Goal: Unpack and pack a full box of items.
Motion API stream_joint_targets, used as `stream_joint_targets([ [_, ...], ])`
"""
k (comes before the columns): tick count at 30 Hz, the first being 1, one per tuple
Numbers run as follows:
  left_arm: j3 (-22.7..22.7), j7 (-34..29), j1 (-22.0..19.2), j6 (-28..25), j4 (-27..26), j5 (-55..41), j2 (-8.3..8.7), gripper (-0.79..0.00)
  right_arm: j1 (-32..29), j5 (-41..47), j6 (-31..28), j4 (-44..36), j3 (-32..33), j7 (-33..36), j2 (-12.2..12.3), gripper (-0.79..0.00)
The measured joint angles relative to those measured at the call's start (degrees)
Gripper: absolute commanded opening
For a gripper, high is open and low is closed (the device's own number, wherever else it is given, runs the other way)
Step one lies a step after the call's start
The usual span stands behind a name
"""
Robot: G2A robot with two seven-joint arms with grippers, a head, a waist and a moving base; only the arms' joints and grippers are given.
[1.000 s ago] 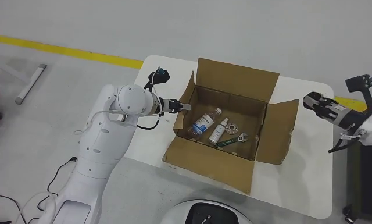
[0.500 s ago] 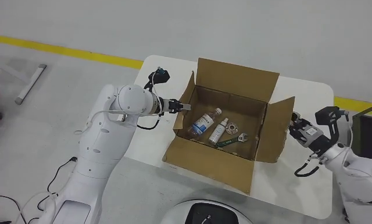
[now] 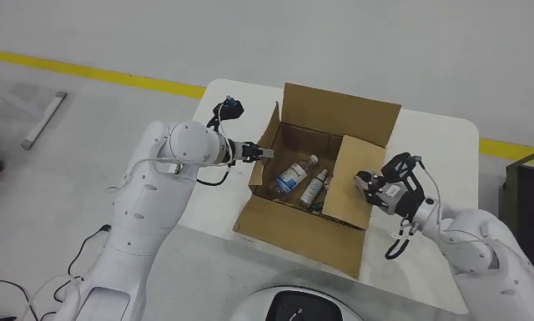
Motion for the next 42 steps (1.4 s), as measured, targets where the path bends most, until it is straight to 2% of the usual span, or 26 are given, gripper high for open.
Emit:
stream_joint_targets([
  [2, 0.0, 0.7, 0.4, -0.3, -0.2, 0.1, 0.04, 0.0, 0.9, -0.1, 0.7, -0.2, -0.5, 0.7, 0.0, -0.785],
  [3, -0.1, 2.2, 1.1, -0.9, -0.9, 0.8, 0.17, -0.111, 1.3, 0.0, 0.8, -0.3, -0.6, 1.0, 0.0, -0.785],
  [4, -0.1, 3.4, 1.6, -1.5, -1.6, 1.6, 0.3, -0.486, 1.5, 0.1, 0.8, -0.4, -0.5, 1.2, 0.0, -0.785],
  [5, -0.3, 4.3, 2.1, -2.2, -2.5, 2.3, 0.45, -0.677, 1.7, 0.3, 0.7, -0.5, -0.5, 1.4, 0.0, -0.785],
  [6, -0.7, 5.2, 2.8, -2.8, -3.8, 3.2, 0.68, -0.785, 1.8, 0.6, 0.6, -0.5, -0.4, 1.6, 0.0, -0.785],
  [15, -5.0, 10.1, 8.6, -6.3, -14.5, 9.4, 2.45, -0.785, 2.8, 1.9, 0.4, 0.8, -0.8, 2.7, 0.0, -0.785],
  [18, -5.4, 12.8, 10.6, -4.6, -16.7, 16.7, 3.06, -0.785, 3.2, 1.9, 0.4, 1.1, -1.2, 2.7, 0.0, -0.785],
  [22, -2.9, 16.0, 12.2, -0.3, -16.9, 28.9, 3.2, -0.785, 3.6, 1.8, 0.5, 1.5, -1.7, 2.7, 0.0, -0.785],
  [24, -1.5, 16.6, 12.2, 1.0, -16.7, 31.4, 2.98, -0.785, 3.8, 1.7, 0.5, 1.8, -1.9, 2.7, 0.0, -0.785],
  [27, -0.4, 16.9, 11.9, 2.0, -16.2, 29.8, 2.55, -0.785, 4.0, 1.6, 0.7, 2.1, -2.3, 2.6, -0.1, -0.785],
  [32, 2.5, 17.0, 10.7, -0.6, -13.4, 26.0, 1.77, -0.785, 4.4, 1.7, 1.1, 2.3, -2.3, 2.2, -0.1, -0.785],
  [36, 3.7, 16.3, 9.0, -4.8, -10.3, 18.2, 1.1, -0.785, 4.6, 2.8, 2.7, 2.5, -1.2, 1.2, -0.1, -0.785],
  [42, 5.7, 15.9, 5.9, -10.9, -5.6, 10.1, 0.25, -0.785, 6.1, 7.1, 8.4, 3.8, 0.7, 0.4, -0.3, -0.785],
])
